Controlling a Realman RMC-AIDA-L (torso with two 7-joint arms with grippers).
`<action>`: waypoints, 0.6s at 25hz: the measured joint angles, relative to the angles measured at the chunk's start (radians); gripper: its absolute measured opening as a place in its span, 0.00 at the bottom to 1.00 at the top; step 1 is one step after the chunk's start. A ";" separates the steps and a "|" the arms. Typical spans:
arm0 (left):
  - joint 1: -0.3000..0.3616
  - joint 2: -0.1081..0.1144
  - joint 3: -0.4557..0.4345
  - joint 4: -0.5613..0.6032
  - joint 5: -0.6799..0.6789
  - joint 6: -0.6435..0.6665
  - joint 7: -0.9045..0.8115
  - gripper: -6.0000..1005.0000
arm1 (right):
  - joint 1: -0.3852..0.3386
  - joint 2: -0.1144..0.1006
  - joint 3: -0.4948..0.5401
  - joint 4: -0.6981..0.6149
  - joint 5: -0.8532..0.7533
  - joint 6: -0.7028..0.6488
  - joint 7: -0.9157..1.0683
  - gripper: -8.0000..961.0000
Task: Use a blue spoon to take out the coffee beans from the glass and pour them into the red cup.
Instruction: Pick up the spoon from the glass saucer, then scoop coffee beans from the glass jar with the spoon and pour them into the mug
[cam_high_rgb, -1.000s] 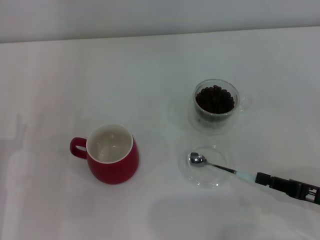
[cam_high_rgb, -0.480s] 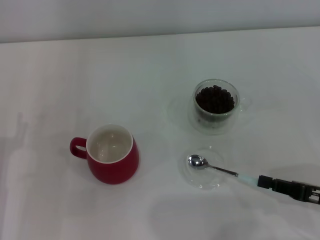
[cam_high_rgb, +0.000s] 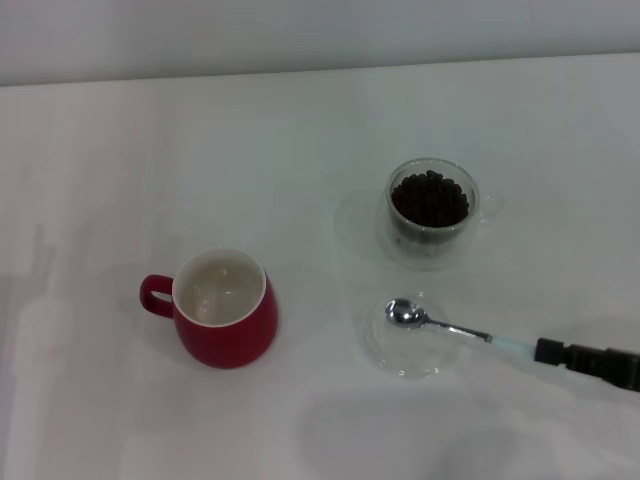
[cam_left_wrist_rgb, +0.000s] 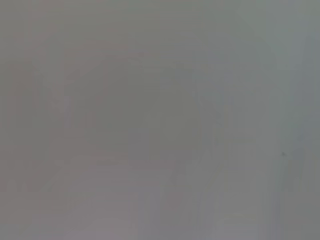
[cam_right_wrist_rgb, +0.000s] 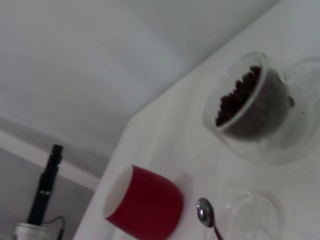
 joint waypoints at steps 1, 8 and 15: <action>0.000 0.000 0.000 0.000 0.000 0.000 0.000 0.83 | 0.002 -0.007 0.000 0.001 0.000 -0.013 0.000 0.16; 0.000 0.000 0.003 -0.001 -0.002 0.000 0.000 0.83 | 0.046 -0.044 0.009 0.049 0.019 -0.108 -0.002 0.16; 0.000 0.000 0.004 0.000 0.002 0.000 0.000 0.83 | 0.166 -0.053 0.002 0.191 0.130 -0.119 -0.023 0.16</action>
